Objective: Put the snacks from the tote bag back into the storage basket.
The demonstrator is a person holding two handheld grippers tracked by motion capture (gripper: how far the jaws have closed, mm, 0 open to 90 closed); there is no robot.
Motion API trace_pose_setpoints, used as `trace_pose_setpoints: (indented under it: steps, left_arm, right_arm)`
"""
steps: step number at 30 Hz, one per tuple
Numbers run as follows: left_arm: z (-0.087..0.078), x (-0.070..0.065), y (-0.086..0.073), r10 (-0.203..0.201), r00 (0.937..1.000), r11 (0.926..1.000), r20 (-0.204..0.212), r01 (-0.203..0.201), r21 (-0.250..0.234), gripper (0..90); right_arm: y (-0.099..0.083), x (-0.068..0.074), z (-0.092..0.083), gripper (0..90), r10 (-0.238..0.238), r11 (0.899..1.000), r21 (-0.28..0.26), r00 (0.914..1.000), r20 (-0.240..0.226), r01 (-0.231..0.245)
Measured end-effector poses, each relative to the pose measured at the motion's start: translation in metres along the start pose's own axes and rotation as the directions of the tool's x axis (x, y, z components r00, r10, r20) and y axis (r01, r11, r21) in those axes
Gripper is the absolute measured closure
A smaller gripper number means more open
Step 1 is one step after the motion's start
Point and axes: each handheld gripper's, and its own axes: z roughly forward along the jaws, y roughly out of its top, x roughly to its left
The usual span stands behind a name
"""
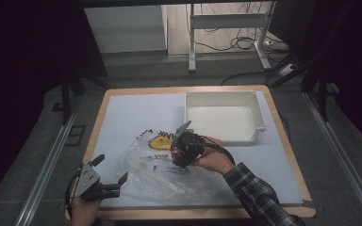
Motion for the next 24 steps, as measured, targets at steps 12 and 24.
trace_pose_setpoints:
  steps: [12,24]
  left_arm:
    - [0.000,0.000,0.000,0.000,1.0000,1.0000,-0.001,0.000,-0.001,0.0]
    - [0.000,0.000,0.000,0.000,1.0000,1.0000,-0.004,0.000,-0.002,0.0]
  right_arm:
    - [0.000,-0.006,-0.020,25.7,0.000,1.000,-0.014,0.9999,0.012,0.000]
    - [-0.004,-0.013,-0.036,25.7,0.008,1.000,-0.025,0.9996,0.026,-0.008]
